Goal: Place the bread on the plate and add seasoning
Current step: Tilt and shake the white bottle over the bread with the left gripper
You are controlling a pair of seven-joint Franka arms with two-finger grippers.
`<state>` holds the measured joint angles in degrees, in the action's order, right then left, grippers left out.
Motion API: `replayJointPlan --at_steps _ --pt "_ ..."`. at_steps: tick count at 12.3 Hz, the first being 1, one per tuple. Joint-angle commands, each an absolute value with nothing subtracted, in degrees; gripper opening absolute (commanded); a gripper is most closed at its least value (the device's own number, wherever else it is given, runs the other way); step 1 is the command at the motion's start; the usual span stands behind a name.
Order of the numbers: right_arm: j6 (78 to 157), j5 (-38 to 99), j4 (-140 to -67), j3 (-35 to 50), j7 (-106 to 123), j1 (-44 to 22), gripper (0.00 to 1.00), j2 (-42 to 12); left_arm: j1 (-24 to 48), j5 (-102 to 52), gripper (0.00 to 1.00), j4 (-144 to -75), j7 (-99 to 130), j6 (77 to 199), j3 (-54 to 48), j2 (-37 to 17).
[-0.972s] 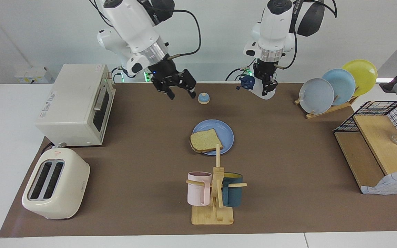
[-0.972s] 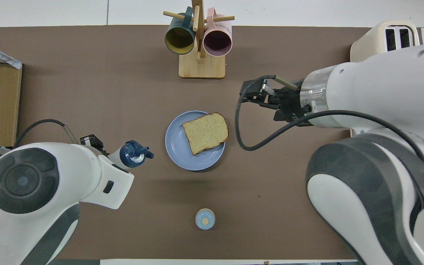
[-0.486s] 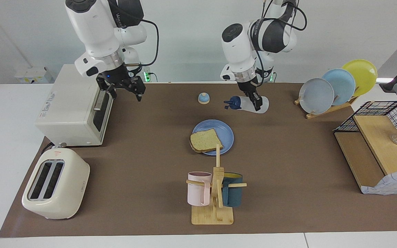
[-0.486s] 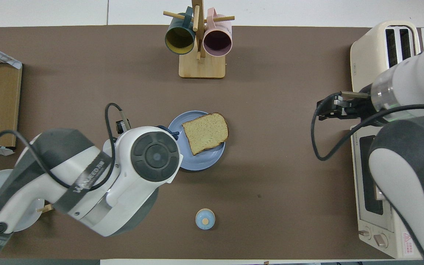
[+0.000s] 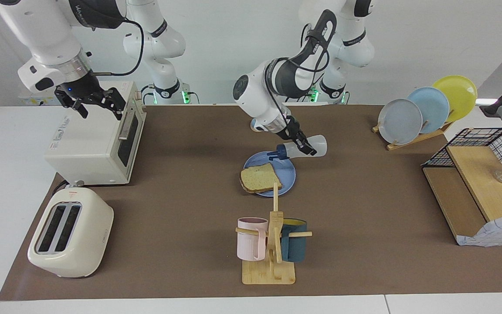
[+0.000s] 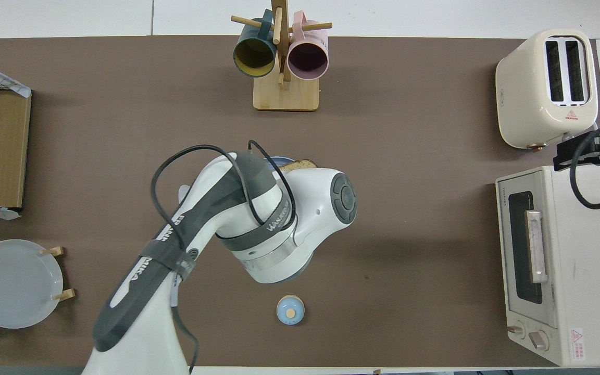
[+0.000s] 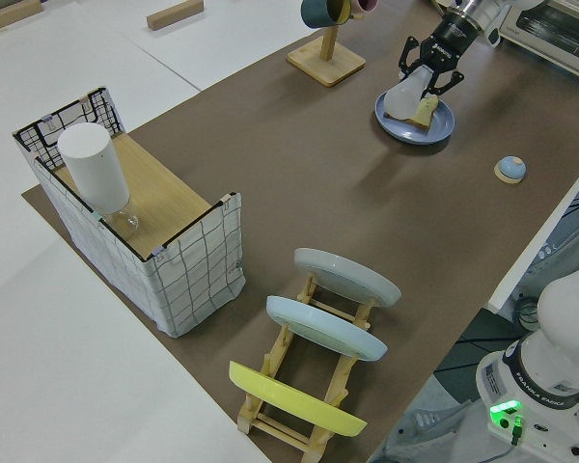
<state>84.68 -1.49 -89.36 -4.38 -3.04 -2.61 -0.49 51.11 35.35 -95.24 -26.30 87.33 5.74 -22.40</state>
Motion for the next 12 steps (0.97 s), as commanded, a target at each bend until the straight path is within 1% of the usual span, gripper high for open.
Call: replayJointPlan --at_steps 1,3,5,7,8,10,12 --pt "87.54 -2.55 -94.92 -5.19 -1.84 -2.46 1.0 2.02 52.99 40.15 0.0 -90.88 -26.02 82.28 6.33 -25.66" --pt "86.84 -2.55 -92.65 -5.36 -1.23 -2.37 1.0 1.06 53.52 42.61 0.0 -91.14 -26.02 80.69 6.24 -25.93" --pt "86.48 -2.11 -92.46 -6.15 0.61 -2.02 1.0 1.05 53.96 45.33 0.0 -91.32 -26.1 77.45 6.24 -26.36" --pt "86.84 -1.76 -93.51 -7.9 1.05 -1.93 1.0 1.49 57.64 51.13 0.0 -89.57 -26.1 70.86 6.33 -35.47" --pt "87.1 -1.76 -93.6 -8.0 1.05 -1.93 1.0 1.49 58.27 54.28 0.0 -89.13 -26.1 69.36 6.33 -36.46" --pt "84.82 -1.76 -91.94 -7.91 1.05 -1.93 1.0 1.23 58.62 60.19 0.0 -89.12 -26.37 68.12 6.15 -36.39" --pt "86.56 -1.76 -92.63 -8.17 1.05 -1.93 1.0 1.4 60.02 60.73 0.0 -89.38 -26.37 70.04 6.06 -36.39"
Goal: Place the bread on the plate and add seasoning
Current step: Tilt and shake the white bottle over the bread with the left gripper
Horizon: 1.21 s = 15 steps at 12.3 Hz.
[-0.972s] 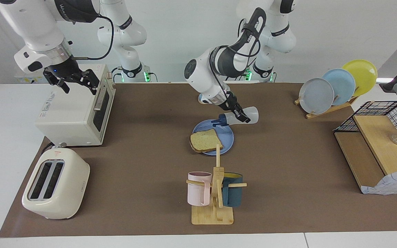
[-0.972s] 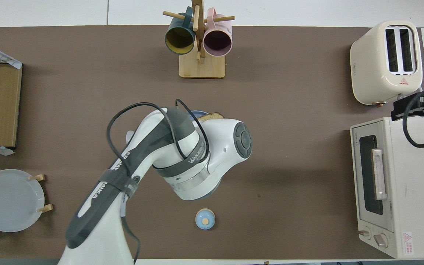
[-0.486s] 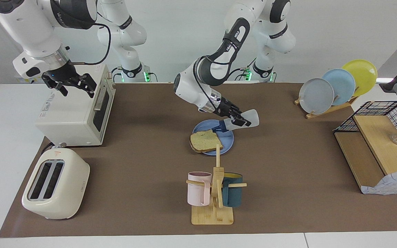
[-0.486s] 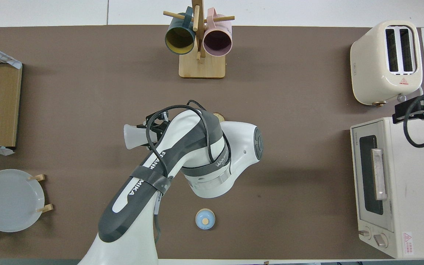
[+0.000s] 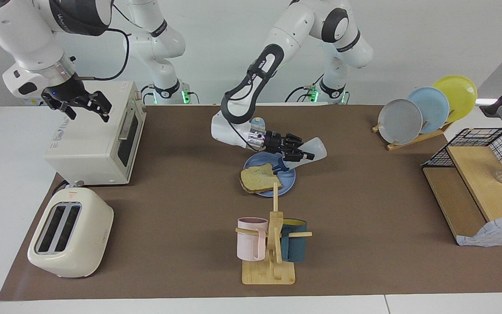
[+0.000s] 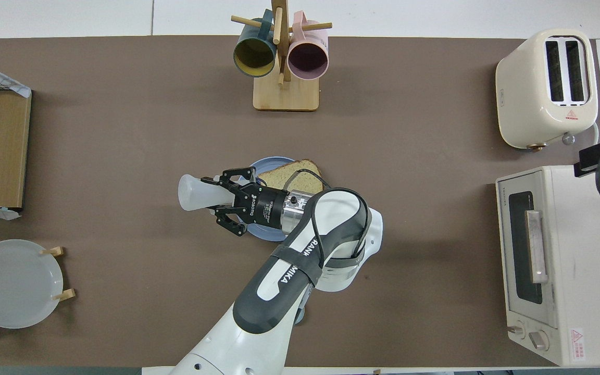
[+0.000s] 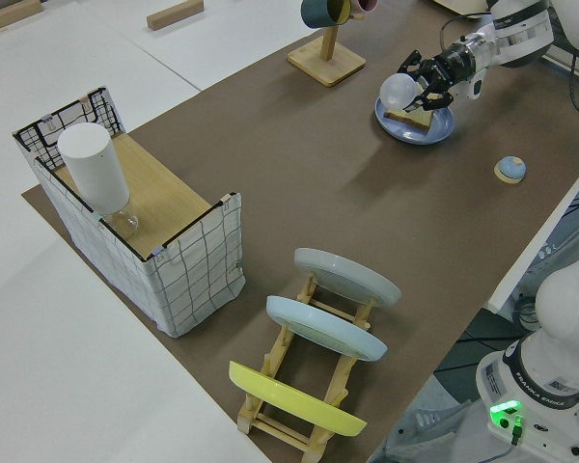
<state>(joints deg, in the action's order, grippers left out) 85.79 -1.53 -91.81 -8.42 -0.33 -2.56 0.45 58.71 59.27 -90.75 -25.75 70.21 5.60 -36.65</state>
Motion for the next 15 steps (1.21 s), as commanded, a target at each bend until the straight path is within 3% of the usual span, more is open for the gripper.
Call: replayJointPlan --at_steps 1,4,12,15 --pt "86.57 -1.76 -93.16 -8.26 0.97 -1.93 1.0 1.58 61.16 61.78 0.0 -89.82 -26.37 71.61 6.06 -36.39" --pt "86.57 -1.76 -93.16 -8.26 0.36 -2.02 1.0 1.67 63.63 63.36 0.0 -89.65 -26.46 72.85 6.07 -36.3" --pt "86.31 -1.76 -93.78 -8.09 0.62 -1.41 1.0 2.11 56.43 69.25 0.0 -90.35 -26.45 78.13 6.42 -36.56" --pt "86.31 -1.76 -93.78 -8.09 0.62 -1.41 1.0 2.11 57.65 68.3 0.0 -89.92 -26.46 77.44 6.15 -36.56"
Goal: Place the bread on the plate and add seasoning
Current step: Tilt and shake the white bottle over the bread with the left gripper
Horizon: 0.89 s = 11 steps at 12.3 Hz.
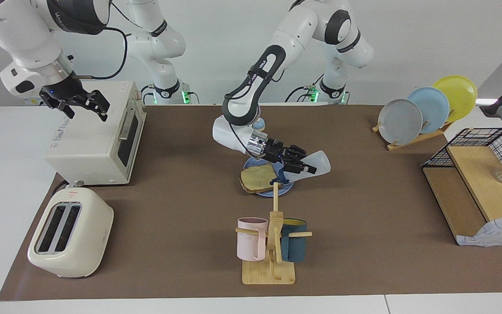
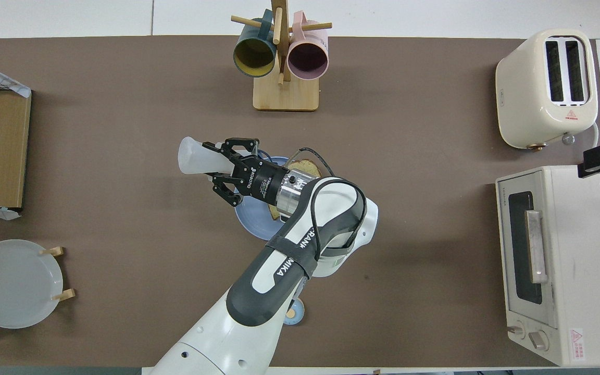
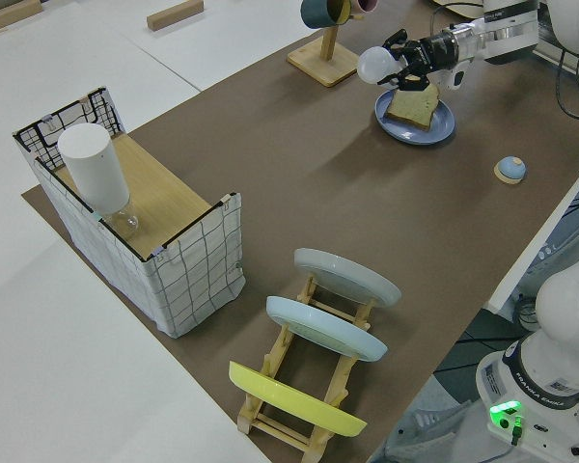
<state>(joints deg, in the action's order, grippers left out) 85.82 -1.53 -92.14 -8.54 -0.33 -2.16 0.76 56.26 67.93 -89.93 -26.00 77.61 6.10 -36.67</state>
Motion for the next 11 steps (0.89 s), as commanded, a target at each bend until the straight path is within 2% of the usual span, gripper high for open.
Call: replayJointPlan --at_steps 1,5,11 --pt "86.31 -1.76 -93.78 -8.09 0.62 -1.41 1.0 2.11 59.74 67.16 0.0 -89.83 -26.46 77.08 6.15 -36.48" --pt "86.31 -1.76 -93.78 -8.09 0.62 -1.41 1.0 2.11 62.14 65.57 0.0 -89.82 -26.46 76.02 6.15 -36.39" --pt "86.31 -1.76 -93.78 -8.09 0.62 -1.41 1.0 2.11 55.2 68.02 0.0 -91.32 -26.37 79.98 6.33 -36.56"
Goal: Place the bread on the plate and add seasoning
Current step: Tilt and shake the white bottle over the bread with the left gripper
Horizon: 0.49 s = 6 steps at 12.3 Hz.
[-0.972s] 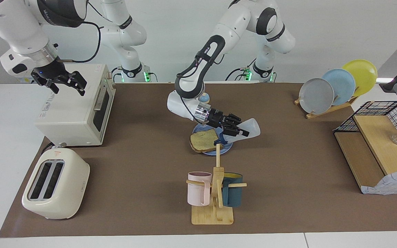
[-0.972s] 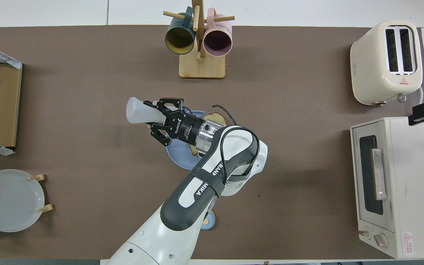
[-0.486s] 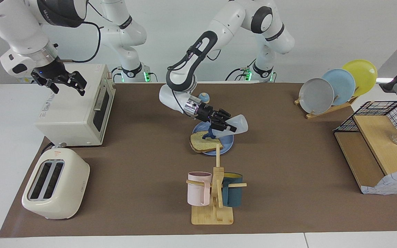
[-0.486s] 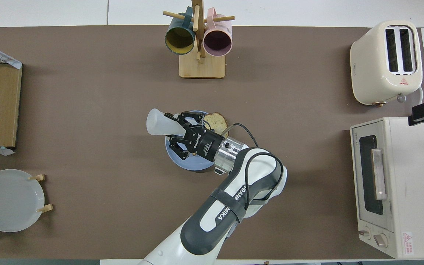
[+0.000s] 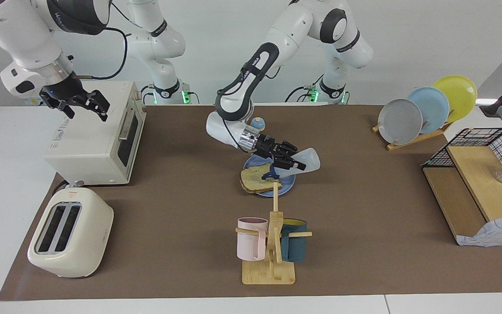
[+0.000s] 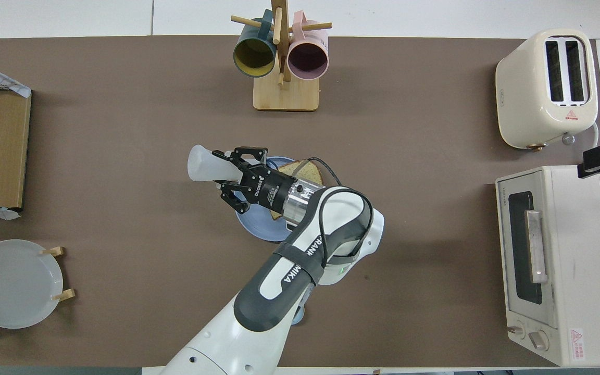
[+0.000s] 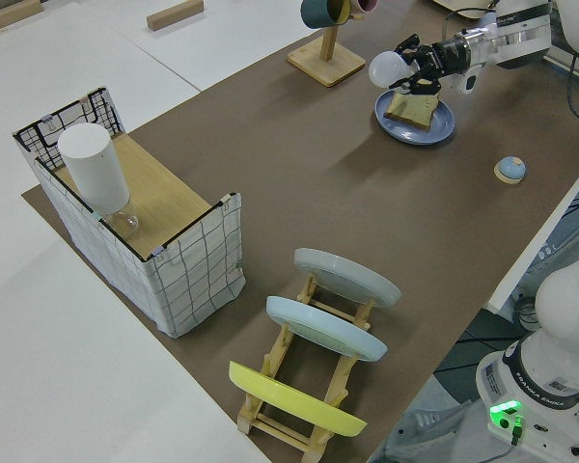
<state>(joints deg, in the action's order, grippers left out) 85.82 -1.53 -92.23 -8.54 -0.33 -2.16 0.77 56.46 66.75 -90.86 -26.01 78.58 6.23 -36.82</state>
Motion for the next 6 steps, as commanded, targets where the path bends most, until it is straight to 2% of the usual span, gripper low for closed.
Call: replayJointPlan --at_steps 1,4,6 --pt "86.31 -1.76 -93.78 -8.09 0.62 -1.41 1.0 2.11 55.28 67.94 0.0 -91.23 -26.37 79.89 6.24 -36.65" --pt "86.31 -1.76 -93.78 -8.09 0.62 -1.41 1.0 2.2 57.82 64.97 0.0 -90.53 -26.46 78.84 6.07 -35.17" --pt "86.31 -1.76 -93.78 -8.09 0.62 -1.41 1.0 2.2 58.8 58.65 0.0 -90.7 -26.46 78.75 6.07 -28.86"
